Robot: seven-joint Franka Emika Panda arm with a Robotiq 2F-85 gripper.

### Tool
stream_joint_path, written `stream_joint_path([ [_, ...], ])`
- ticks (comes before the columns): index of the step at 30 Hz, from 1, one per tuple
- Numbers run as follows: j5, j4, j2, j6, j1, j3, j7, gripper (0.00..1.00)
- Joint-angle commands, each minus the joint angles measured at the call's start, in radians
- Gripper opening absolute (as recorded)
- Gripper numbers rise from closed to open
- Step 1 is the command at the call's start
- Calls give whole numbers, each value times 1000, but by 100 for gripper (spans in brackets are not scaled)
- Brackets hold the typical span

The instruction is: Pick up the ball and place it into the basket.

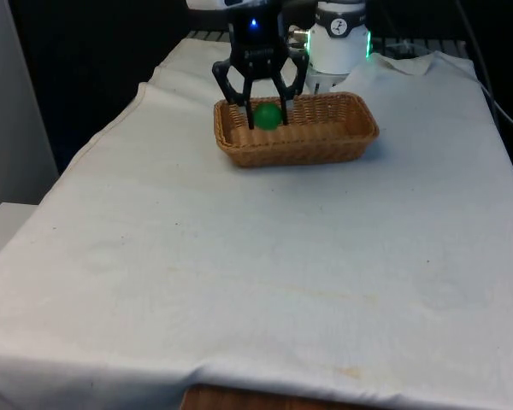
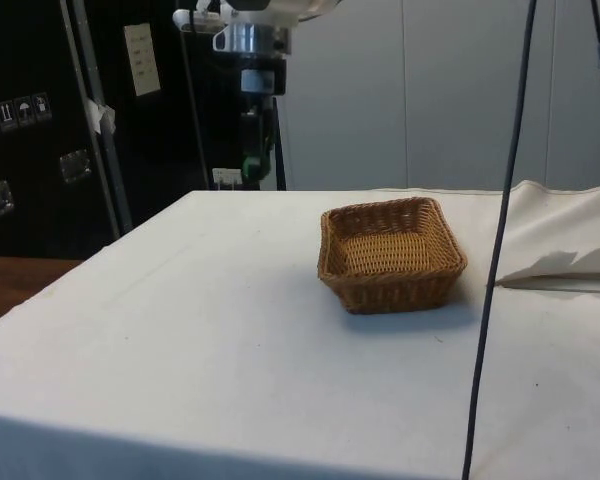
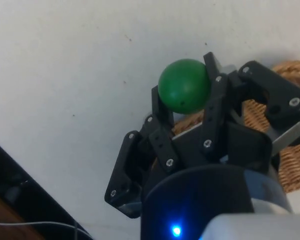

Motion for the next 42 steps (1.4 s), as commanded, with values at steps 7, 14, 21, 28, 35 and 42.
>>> stream_joint_path([
  [7, -66, -38, -36, 20, 8, -26, 8, 3],
  [14, -130, -71, -73, 24, 8, -49, 9, 3],
  [21, -188, -105, -114, 27, 8, -70, 12, 3],
  [28, -235, -153, -173, 34, 7, -81, 17, 3],
  [35, -261, -199, -219, 44, 4, -84, 18, 3],
  [42, -252, -225, -244, 26, 0, -78, 7, 3],
])
